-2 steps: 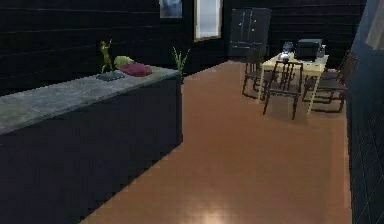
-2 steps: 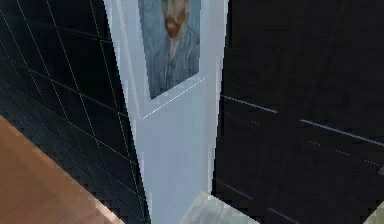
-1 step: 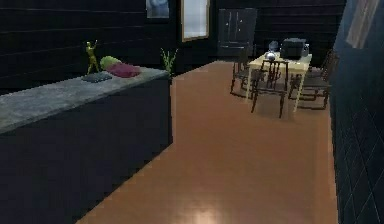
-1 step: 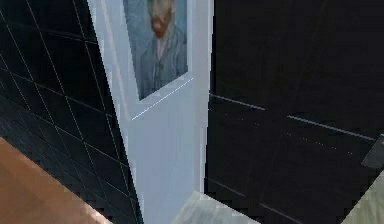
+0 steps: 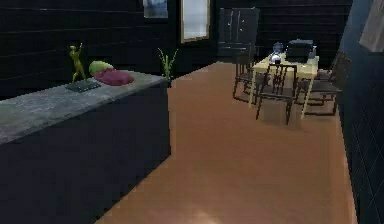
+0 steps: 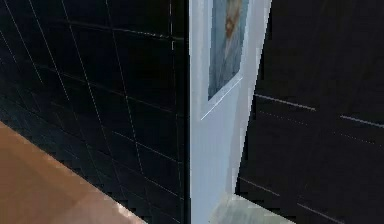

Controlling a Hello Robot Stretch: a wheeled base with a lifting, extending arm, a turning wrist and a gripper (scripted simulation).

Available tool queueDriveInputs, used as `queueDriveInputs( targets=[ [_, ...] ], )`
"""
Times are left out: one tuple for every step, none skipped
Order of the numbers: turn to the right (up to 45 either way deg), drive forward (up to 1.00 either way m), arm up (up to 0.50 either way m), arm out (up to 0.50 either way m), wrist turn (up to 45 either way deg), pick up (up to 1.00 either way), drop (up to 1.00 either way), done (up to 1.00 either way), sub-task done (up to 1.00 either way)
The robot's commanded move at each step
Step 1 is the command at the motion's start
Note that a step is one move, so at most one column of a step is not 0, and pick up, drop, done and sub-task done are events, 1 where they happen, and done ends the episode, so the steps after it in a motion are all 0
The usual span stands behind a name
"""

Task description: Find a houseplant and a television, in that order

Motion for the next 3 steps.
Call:
queueDriveInputs(
  targets=[
    [9.0, 0.0, 0.0, 0.0, 0.0, 0.0, 0.0, 0.0, 0.0],
    [0.0, 1.0, 0.0, 0.0, 0.0, 0.0, 0.0, 0.0, 0.0],
    [3.0, 0.0, 0.0, 0.0, 0.0, 0.0, 0.0, 0.0, 0.0]
  ],
)
